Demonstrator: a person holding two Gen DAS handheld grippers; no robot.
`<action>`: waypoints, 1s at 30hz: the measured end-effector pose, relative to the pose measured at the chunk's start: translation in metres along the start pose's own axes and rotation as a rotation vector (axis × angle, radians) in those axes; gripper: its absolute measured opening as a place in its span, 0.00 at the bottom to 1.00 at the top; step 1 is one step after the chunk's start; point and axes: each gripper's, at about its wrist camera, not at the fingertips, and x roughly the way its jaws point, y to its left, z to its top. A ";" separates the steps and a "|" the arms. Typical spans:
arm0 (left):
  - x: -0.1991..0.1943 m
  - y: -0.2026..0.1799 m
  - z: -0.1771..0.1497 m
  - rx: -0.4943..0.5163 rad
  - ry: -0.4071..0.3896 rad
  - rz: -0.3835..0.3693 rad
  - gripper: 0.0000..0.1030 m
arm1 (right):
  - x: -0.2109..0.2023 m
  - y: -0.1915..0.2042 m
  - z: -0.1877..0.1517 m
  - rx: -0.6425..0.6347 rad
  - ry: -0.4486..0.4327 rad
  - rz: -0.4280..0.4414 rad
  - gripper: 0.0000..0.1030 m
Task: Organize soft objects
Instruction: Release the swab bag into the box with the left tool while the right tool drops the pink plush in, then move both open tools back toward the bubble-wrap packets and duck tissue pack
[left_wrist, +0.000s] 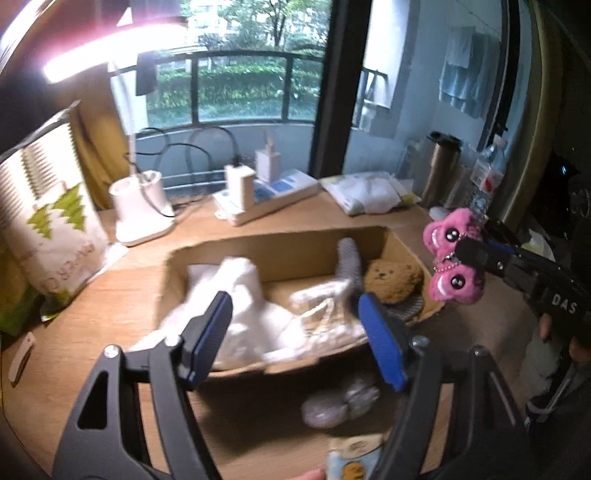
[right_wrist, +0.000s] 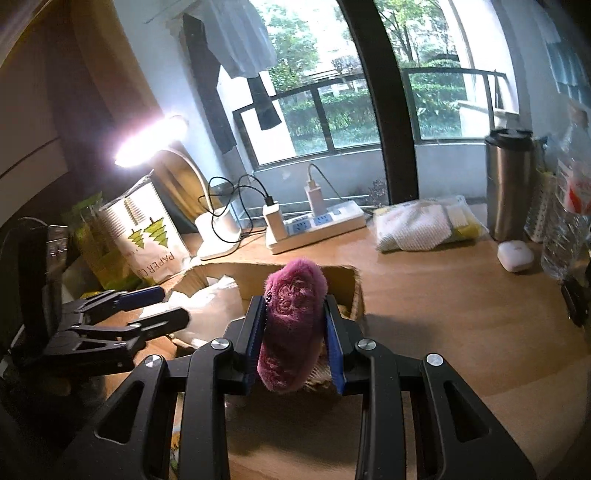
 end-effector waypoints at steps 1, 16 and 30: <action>-0.003 0.006 -0.001 -0.010 -0.006 0.003 0.70 | 0.002 0.003 0.001 -0.003 0.003 -0.002 0.32; -0.016 0.061 -0.016 -0.122 -0.034 0.022 0.70 | 0.044 0.029 -0.002 -0.003 0.108 -0.020 0.32; -0.028 0.061 -0.028 -0.130 -0.041 0.004 0.70 | 0.044 0.031 -0.013 0.014 0.140 -0.087 0.46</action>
